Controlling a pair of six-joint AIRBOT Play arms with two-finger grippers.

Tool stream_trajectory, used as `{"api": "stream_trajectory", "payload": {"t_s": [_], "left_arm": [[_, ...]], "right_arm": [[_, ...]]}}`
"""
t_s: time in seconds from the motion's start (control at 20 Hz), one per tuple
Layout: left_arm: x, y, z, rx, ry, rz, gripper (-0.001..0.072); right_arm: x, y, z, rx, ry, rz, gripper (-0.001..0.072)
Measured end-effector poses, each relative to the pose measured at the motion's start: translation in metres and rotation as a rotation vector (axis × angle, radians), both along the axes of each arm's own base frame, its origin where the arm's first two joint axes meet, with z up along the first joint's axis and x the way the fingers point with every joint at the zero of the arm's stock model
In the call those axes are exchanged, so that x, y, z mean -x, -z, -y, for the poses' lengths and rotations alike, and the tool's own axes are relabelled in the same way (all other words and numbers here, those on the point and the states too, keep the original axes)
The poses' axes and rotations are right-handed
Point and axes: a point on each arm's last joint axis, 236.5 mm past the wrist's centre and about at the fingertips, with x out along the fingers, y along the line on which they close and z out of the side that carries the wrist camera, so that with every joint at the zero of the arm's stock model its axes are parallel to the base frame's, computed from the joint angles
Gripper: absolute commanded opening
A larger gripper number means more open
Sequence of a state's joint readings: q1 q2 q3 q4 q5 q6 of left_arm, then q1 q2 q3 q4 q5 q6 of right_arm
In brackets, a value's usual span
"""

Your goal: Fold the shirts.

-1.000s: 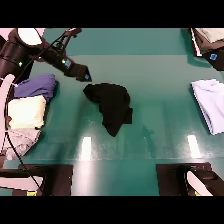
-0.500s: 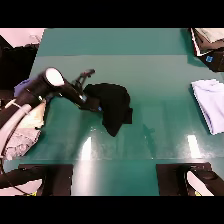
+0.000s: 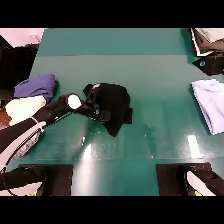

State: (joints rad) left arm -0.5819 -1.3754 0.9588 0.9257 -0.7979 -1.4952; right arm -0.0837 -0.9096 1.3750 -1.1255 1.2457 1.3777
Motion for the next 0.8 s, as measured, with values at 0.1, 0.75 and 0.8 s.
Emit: {"api": "stream_trajectory", "payload": {"t_s": [0.1, 0.75, 0.8], "left_arm": [[0.003, -0.004, 0.001, -0.001, 0.01, -0.016, 0.0031], [-0.015, -0.228, -0.097, -0.096, 0.087, 0.376, 0.0032], [-0.013, -0.23, -0.102, -0.111, 0.086, 0.38, 0.0033]], "right_arm": [[0.0, 0.0, 0.0, 0.001, -0.001, -0.001, 0.0017], [0.023, 0.157, -0.08, -0.266, -0.223, -0.48, 0.0532], [0.026, 0.177, -0.095, -0.299, -0.249, -0.523, 0.0532]]}}
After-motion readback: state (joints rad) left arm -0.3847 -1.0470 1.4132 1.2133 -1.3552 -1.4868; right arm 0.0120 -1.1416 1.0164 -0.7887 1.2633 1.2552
